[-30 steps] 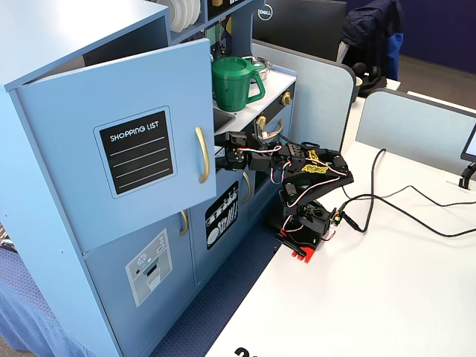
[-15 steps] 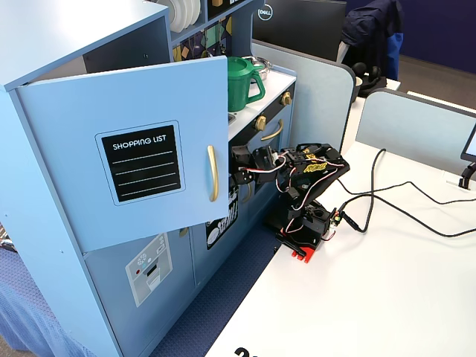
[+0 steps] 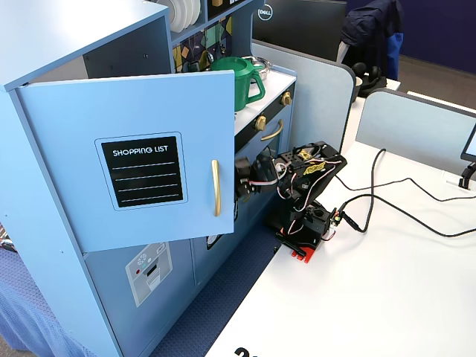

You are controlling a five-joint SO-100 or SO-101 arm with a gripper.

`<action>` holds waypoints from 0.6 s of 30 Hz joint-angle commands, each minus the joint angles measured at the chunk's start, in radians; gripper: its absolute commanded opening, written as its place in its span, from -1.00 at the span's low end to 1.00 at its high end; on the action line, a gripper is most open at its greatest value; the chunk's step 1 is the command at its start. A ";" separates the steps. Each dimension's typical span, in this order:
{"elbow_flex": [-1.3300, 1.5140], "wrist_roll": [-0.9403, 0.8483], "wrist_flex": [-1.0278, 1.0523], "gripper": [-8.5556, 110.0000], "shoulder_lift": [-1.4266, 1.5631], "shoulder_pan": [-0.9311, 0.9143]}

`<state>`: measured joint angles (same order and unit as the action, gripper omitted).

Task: Open the left cabinet door

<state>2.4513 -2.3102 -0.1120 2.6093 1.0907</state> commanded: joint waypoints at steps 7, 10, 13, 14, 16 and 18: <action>0.023 0.344 0.350 -0.59 0.253 -0.554; 0.043 0.420 0.492 -0.60 0.272 -0.707; 0.078 0.502 0.632 -0.60 0.285 -0.838; 0.087 0.526 0.669 -0.60 0.285 -0.867; 0.118 0.548 0.747 -0.60 0.291 -0.916; 0.155 0.595 0.815 -0.60 0.308 -0.956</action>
<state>2.5802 -1.7840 0.6013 2.8931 0.2117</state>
